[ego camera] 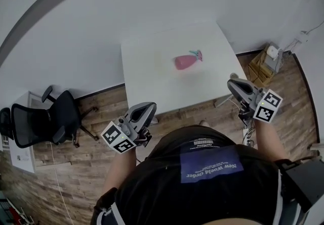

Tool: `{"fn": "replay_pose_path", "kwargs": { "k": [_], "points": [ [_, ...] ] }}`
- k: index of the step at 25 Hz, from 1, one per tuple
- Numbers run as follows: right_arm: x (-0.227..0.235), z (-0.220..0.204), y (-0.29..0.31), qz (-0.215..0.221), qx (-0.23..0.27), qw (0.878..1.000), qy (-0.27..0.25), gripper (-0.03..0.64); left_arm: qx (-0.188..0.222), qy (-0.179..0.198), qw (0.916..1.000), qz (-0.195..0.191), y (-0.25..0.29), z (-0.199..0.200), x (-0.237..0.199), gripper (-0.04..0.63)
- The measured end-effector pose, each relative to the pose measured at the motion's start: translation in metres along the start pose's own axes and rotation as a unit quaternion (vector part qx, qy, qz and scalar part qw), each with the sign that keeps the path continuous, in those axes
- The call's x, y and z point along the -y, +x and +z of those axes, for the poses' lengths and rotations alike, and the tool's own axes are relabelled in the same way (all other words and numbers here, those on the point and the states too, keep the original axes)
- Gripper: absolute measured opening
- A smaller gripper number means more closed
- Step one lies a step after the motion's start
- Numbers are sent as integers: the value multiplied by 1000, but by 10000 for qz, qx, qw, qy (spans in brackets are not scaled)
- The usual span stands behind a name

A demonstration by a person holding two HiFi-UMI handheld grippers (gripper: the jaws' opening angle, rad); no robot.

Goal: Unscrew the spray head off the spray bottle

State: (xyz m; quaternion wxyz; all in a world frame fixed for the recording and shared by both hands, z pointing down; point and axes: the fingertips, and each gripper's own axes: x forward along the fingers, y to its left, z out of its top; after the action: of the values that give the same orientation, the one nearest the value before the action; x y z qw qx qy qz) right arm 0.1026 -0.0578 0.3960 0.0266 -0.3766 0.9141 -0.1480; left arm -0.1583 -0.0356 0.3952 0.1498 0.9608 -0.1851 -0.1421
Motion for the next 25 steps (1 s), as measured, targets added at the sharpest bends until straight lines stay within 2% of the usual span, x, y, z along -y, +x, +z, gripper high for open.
{"fn": "replay_pose_path", "kwargs": {
  "k": [5,8,12,17,25],
  "points": [
    [55,0,35,504,-87,9986,109,-6,-14,110,9986,509,30,-2,-29,3],
    [95,10,59,816,-132,9962,265,-6,119,132,9962,850,57,4,-50,3],
    [134,26,87,1393,-246,9892,374,-6,128,206,9928,1170,101,10,-70,3],
    [177,24,106,1924,-390,9784,646,-5,68,30,9867,1622,142,-1,-87,3],
    [202,20,120,2185,-393,9704,948,-5,-294,-53,9804,1945,157,-7,-97,3]
  ]
}}
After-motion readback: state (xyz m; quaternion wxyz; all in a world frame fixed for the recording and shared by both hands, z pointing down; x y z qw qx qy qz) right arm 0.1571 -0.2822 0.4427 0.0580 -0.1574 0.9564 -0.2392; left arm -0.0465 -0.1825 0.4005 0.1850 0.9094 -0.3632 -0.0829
